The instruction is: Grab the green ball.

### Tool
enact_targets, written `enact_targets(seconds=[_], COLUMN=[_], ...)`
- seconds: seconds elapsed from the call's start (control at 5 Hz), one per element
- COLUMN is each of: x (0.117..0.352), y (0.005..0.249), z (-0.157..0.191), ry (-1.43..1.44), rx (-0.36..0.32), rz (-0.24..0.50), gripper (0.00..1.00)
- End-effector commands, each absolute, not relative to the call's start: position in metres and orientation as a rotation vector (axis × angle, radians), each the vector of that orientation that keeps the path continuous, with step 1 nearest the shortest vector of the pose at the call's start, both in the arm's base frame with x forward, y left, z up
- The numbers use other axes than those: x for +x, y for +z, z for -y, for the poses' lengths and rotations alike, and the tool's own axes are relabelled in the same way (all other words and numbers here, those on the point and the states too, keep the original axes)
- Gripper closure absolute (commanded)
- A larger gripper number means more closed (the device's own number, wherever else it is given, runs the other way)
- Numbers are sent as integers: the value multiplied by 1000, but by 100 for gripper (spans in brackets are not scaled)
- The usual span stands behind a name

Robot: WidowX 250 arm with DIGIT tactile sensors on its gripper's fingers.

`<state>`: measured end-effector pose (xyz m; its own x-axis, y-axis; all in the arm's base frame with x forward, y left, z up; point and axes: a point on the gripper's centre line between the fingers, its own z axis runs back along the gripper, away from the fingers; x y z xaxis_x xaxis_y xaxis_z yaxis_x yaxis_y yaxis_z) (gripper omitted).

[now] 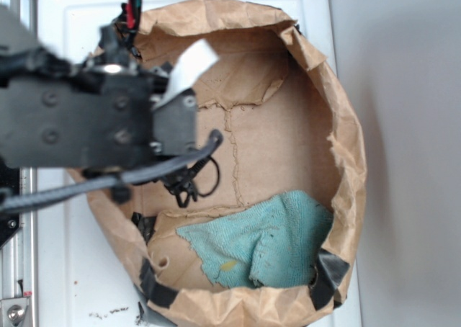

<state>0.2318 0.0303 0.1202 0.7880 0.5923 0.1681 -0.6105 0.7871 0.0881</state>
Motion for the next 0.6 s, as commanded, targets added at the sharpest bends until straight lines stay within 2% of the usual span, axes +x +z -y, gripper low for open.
enact_targets(seconds=[0.0,0.2,0.4], x=[248,248,246], y=[164,176,176], z=[-37,-34,-32], ry=[631,635,652], rx=[102,84,79], rz=[142,132,150], gripper=[100,100,100])
